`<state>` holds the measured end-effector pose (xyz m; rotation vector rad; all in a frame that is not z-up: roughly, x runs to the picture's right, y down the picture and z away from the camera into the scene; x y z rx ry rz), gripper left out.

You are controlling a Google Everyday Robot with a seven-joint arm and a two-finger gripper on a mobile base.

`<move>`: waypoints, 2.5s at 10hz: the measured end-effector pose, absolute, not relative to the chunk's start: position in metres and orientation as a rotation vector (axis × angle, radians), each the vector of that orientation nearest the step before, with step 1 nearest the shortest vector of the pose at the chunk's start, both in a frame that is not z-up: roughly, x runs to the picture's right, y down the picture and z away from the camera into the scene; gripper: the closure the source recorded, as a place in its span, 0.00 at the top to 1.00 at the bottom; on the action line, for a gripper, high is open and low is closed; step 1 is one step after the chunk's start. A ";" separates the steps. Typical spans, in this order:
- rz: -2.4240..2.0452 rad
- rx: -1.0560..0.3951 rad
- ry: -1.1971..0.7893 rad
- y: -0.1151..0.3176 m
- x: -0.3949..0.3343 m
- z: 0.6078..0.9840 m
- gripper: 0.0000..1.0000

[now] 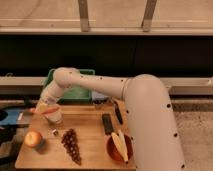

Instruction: Place pepper in paper cup

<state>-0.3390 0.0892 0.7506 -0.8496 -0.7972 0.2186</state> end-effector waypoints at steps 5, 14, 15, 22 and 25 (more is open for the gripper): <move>0.186 -0.827 -0.820 0.083 -0.349 0.737 0.00; 0.297 -0.851 -0.846 0.084 -0.328 0.760 0.06; 0.301 -0.852 -0.849 0.084 -0.327 0.761 0.15; 0.335 -0.815 -0.843 0.077 -0.316 0.761 0.61; 0.343 -0.797 -0.840 0.074 -0.312 0.760 0.61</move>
